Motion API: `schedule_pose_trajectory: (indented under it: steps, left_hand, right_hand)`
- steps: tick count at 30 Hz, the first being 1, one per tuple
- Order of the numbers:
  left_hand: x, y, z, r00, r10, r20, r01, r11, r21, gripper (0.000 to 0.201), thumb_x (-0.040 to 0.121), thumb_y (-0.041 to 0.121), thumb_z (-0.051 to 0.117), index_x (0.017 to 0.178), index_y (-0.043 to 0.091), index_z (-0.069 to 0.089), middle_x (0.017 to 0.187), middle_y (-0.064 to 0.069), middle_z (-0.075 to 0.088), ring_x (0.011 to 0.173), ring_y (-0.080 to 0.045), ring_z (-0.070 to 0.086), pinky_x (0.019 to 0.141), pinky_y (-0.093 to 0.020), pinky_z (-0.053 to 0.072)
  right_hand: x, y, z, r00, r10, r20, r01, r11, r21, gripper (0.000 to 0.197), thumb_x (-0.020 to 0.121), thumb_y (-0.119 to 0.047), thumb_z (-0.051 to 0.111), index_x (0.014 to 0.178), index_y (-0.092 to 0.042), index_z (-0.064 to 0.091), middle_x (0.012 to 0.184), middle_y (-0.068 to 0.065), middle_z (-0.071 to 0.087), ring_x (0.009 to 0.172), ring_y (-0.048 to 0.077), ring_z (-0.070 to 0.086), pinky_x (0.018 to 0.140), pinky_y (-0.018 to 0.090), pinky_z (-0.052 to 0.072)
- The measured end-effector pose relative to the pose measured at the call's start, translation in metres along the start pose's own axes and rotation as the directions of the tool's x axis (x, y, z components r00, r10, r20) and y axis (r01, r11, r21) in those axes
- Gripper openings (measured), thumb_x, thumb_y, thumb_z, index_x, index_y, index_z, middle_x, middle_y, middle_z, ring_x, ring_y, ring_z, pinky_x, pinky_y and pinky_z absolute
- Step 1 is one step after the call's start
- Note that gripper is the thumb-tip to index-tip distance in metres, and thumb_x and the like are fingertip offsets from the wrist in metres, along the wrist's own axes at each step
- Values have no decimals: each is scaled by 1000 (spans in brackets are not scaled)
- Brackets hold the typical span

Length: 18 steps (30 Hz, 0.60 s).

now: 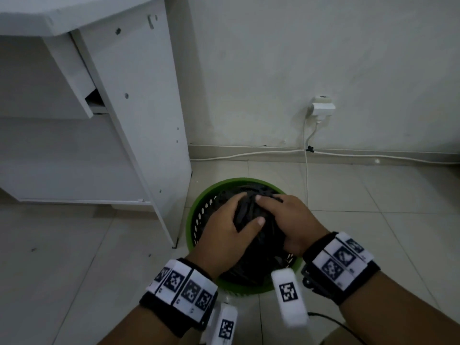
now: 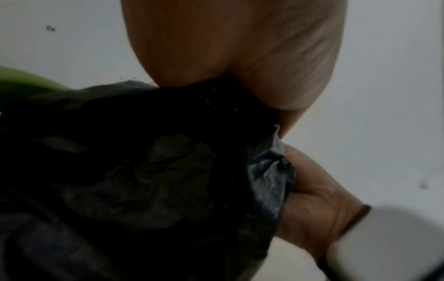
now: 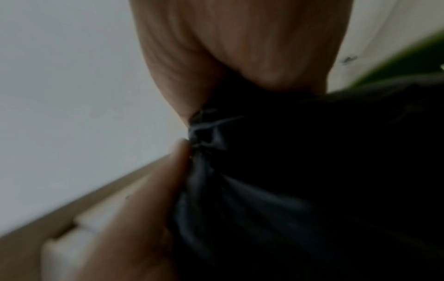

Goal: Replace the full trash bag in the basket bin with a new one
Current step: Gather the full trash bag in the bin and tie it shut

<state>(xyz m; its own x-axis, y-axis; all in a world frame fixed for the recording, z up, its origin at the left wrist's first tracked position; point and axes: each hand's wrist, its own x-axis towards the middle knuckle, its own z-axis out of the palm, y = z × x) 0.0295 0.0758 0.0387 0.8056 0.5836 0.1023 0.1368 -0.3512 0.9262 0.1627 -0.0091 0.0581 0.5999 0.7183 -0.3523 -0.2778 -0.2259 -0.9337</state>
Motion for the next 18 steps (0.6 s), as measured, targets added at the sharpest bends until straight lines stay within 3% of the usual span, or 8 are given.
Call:
schedule_pose_trajectory:
  steps: [2,4,6,8,11,14,16,18]
  left_hand:
    - [2,-8,-2,1000,21,-13,-20,998,51,33,91,39,70,122,38,57,111,23,64,101,18,58,82,-2,44]
    - [6,-12,-4,999,20,-48,-14,993,120,20,91,40,69,110,33,67,102,18,69,92,13,62,77,-6,47]
    - [12,-13,-6,997,-6,-82,16,992,125,17,93,39,68,95,24,74,91,13,73,82,6,66,76,-19,53]
    - [18,-16,-8,990,-106,-96,108,994,19,20,94,37,66,89,22,78,86,7,76,80,-8,71,79,-35,58]
    - [24,-15,-11,937,-339,-80,315,923,-223,19,93,33,68,89,20,81,86,0,79,84,-22,75,84,-47,60]
    - [31,-7,-11,885,-465,35,441,809,-388,15,92,22,69,93,13,80,89,-8,79,87,-29,76,82,-45,61]
    - [35,-6,-8,892,-449,55,437,823,-362,20,91,23,67,92,8,79,90,-13,78,87,-32,75,84,-50,61]
    - [36,-11,-5,936,-353,-6,346,921,-179,37,87,43,60,94,10,76,93,-10,76,89,-30,72,88,-55,56]
  right_hand:
    - [2,-4,1,969,240,65,-246,964,104,33,91,-29,65,105,-1,73,105,26,72,98,42,69,89,52,55]
    - [3,-2,0,943,309,120,-324,937,129,38,92,-34,63,110,-2,72,108,26,71,103,43,68,91,51,54]
    - [4,1,1,969,213,120,-228,965,128,38,92,-38,63,110,-7,73,109,20,73,104,38,69,95,51,53]
    - [1,8,3,997,-47,64,53,994,-97,37,89,-46,65,111,-17,70,110,8,73,105,26,69,95,44,54]
    - [-9,17,1,844,-510,167,495,620,-609,65,78,-56,70,132,-26,50,132,-7,51,123,6,49,104,22,41]
    - [-8,33,-4,750,-526,401,567,198,-799,83,76,-58,68,145,-25,37,151,0,33,137,15,31,113,28,30]
    - [-2,40,-7,755,-505,419,540,115,-834,72,84,-44,66,146,-21,38,149,6,39,134,24,38,110,38,40]
    - [3,39,-11,750,-510,422,584,208,-785,57,90,-26,62,143,-15,45,140,8,52,126,21,48,108,36,42]
